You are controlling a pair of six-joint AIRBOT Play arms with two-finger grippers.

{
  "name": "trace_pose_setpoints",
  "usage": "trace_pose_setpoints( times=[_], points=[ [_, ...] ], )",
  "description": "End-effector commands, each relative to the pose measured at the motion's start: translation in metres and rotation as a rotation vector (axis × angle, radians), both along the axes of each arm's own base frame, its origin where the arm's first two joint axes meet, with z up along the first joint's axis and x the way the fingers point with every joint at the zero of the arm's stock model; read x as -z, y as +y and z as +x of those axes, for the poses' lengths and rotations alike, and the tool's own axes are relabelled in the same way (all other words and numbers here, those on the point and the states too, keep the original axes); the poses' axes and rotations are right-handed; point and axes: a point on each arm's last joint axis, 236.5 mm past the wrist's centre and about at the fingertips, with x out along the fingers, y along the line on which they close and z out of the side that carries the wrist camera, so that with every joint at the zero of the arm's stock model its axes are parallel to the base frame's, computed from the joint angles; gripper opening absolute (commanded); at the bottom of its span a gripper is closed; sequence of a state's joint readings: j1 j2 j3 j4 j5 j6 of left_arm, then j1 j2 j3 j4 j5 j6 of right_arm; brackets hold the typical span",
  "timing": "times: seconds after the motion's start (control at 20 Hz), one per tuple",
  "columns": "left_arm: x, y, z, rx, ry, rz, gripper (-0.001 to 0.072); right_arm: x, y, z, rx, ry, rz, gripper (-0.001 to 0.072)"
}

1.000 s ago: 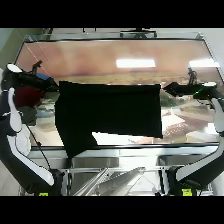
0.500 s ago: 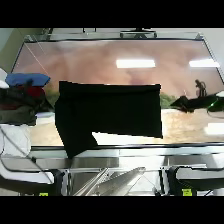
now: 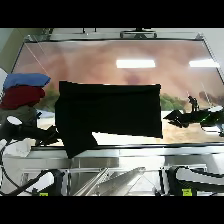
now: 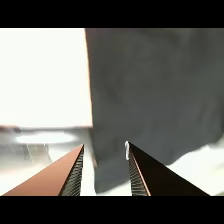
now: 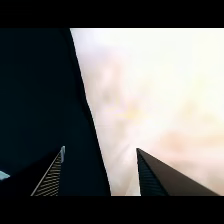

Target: Fold the shirts.

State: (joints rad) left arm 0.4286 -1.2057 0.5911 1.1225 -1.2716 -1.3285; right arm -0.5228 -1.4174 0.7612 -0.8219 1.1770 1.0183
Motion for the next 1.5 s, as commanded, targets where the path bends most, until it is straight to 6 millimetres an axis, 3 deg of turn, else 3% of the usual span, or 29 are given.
trace_pose_setpoints(
  times=[0.0, 0.2, 0.45, 0.5, 0.55, 0.6, 0.75, 0.9, 0.95, 1.05, 1.3, 1.45],
  points=[
    [0.016, -0.002, 0.015, -0.079, -0.094, 0.021, 0.0292, 0.001, 0.002, 0.003, 0.022, -0.009, 0.009, 0.0518],
    [0.030, -0.020, 0.028, -0.112, -0.107, -0.082, 0.0291, -0.001, 0.006, 0.006, 0.005, -0.031, 0.011, 0.0518],
    [0.021, -0.032, 0.046, -0.107, -0.146, -0.176, 0.0287, 0.002, 0.031, 0.003, -0.074, -0.026, 0.009, 0.0518],
    [0.019, -0.030, 0.044, -0.092, -0.154, -0.160, 0.0234, 0.005, 0.036, 0.003, -0.090, -0.024, 0.003, 0.0517],
    [0.017, -0.028, 0.044, -0.078, -0.166, -0.144, 0.0044, 0.008, 0.041, 0.002, -0.104, -0.017, 0.005, 0.0517],
    [0.013, -0.026, 0.045, -0.070, -0.181, -0.132, 0.0015, 0.010, 0.044, 0.000, -0.113, -0.005, 0.011, 0.0517],
    [0.002, -0.022, 0.051, -0.069, -0.235, -0.107, 0.0021, 0.017, 0.058, -0.018, -0.161, 0.069, 0.076, 0.0517],
    [-0.002, -0.023, 0.051, -0.050, -0.251, -0.110, 0.0022, 0.022, 0.059, -0.042, -0.215, 0.139, 0.082, 0.0513],
    [-0.003, -0.024, 0.050, -0.045, -0.249, -0.114, 0.0022, 0.023, 0.058, -0.047, -0.220, 0.158, 0.079, 0.0455],
    [-0.003, -0.026, 0.048, -0.038, -0.245, -0.122, 0.0023, 0.026, 0.050, -0.058, -0.217, 0.204, 0.064, 0.0430],
    [-0.005, -0.029, 0.044, -0.017, -0.241, -0.138, 0.0029, 0.019, 0.027, -0.064, -0.087, 0.221, 0.087, 0.0429],
    [-0.005, -0.029, 0.045, -0.014, -0.244, -0.137, 0.0029, 0.029, 0.037, -0.073, -0.038, 0.218, 0.091, 0.0430]
  ],
)
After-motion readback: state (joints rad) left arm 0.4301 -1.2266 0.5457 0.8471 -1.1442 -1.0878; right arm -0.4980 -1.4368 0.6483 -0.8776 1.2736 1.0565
